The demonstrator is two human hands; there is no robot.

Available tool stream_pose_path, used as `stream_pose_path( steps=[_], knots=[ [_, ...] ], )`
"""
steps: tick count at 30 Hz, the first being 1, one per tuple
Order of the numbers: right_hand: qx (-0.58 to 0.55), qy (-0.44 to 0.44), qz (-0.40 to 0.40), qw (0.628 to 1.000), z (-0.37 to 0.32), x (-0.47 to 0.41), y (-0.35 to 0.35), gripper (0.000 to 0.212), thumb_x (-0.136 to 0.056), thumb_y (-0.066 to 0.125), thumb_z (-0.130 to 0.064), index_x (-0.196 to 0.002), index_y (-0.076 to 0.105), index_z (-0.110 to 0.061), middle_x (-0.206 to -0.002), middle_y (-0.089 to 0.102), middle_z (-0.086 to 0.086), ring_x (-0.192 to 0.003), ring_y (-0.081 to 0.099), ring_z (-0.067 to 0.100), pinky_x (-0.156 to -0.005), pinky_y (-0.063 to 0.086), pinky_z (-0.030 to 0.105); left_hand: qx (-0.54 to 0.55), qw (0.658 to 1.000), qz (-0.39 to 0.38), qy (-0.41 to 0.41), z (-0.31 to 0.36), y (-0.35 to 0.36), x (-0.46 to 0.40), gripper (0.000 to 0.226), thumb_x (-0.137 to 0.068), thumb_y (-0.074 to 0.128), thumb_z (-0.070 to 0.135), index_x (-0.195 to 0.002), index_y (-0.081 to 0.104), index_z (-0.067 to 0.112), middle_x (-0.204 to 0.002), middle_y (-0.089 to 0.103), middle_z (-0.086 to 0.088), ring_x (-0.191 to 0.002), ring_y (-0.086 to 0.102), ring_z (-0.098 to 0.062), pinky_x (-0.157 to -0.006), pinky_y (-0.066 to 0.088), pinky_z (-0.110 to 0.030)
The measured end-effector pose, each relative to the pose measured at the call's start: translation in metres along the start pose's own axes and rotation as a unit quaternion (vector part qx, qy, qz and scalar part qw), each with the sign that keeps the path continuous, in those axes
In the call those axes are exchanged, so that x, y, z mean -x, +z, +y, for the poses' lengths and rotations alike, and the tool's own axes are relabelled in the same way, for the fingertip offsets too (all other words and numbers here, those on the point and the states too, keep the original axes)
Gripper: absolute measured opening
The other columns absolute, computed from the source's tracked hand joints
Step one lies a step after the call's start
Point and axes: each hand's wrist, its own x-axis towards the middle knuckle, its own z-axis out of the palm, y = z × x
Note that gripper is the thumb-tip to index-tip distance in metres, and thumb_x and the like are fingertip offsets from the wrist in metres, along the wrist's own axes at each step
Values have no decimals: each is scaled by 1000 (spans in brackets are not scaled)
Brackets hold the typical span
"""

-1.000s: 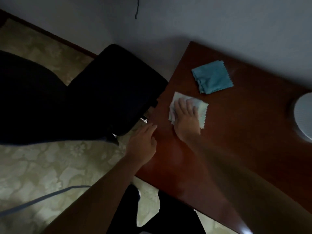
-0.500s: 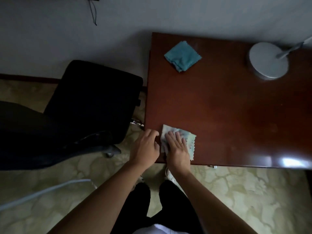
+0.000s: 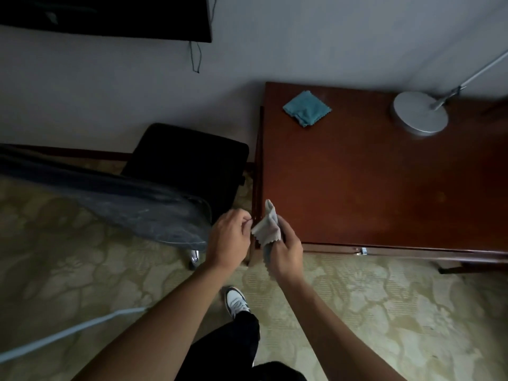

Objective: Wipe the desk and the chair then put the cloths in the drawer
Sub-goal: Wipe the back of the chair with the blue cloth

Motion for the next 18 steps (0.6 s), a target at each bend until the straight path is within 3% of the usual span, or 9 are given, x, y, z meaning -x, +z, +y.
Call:
stream_pose_path(
  steps=[4, 6, 8, 11, 13, 15, 16, 18],
  knots=[
    [-43, 18, 30, 998, -4, 36, 5, 42, -96, 43, -2, -120, 67, -26, -96, 72, -3, -75, 66, 10, -57, 48, 20, 13, 999, -10, -32, 0, -28, 30, 2, -88, 71, 13, -87, 71, 15, -85, 71, 0, -78, 65, -19, -66, 46, -29],
    [-89, 53, 31, 994, -6, 59, 1, 46, -95, 37, 5, -120, 65, -23, -95, 70, -3, -73, 65, 1, -59, 51, 15, 5, 999, -29, -20, 4, -37, 49, 5, -86, 71, 13, -85, 72, 17, -85, 72, 2, -78, 65, -18, -63, 40, -25],
    [-130, 82, 29, 988, -5, 73, -5, 45, -97, 36, 3, -121, 65, -23, -95, 70, 0, -76, 66, 4, -68, 55, 21, 14, 999, -41, -20, 13, -44, 62, 4, -86, 71, 17, -83, 72, 19, -83, 72, 5, -76, 65, -15, -61, 38, -24],
    [-221, 123, 43, 967, -15, 77, -9, 31, -104, 44, -17, -116, 70, -28, -104, 73, 10, -96, 69, 24, -88, 57, 39, 43, 998, -51, 13, 30, -49, 71, 16, -90, 65, 36, -90, 73, 23, -86, 73, 8, -77, 66, -12, -65, 49, -29],
    [-295, 151, 39, 943, -24, 73, -14, 27, -103, 45, -17, -115, 69, -17, -96, 74, 12, -85, 72, 24, -74, 60, 36, 69, 991, -108, 25, 43, -50, 73, 30, -90, 55, 51, -92, 72, 26, -89, 71, 10, -80, 65, -9, -71, 52, -31],
    [-314, 170, 17, 934, -33, 67, -22, 24, -101, 41, -10, -103, 64, -5, -67, 69, 9, -56, 68, 18, -49, 54, 27, 73, 983, -167, 34, 51, -49, 69, 39, -87, 44, 62, -78, 62, 30, -83, 63, 10, -76, 60, -6, -70, 49, -32],
    [-318, 170, 6, 933, -37, 63, -24, 21, -101, 39, -10, -100, 60, -6, -57, 63, 5, -47, 62, 15, -43, 48, 24, 78, 979, -184, 33, 53, -48, 65, 42, -86, 41, 66, -75, 59, 30, -81, 59, 10, -75, 58, -4, -69, 46, -33],
    [-340, 160, -13, 927, -40, 51, -28, 22, -104, 39, -15, -111, 59, -16, -61, 58, 1, -51, 56, 12, -44, 45, 25, 103, 972, -208, 33, 57, -45, 55, 49, -84, 38, 71, -81, 62, 29, -82, 57, 10, -77, 56, -2, -70, 44, -31]
  ],
)
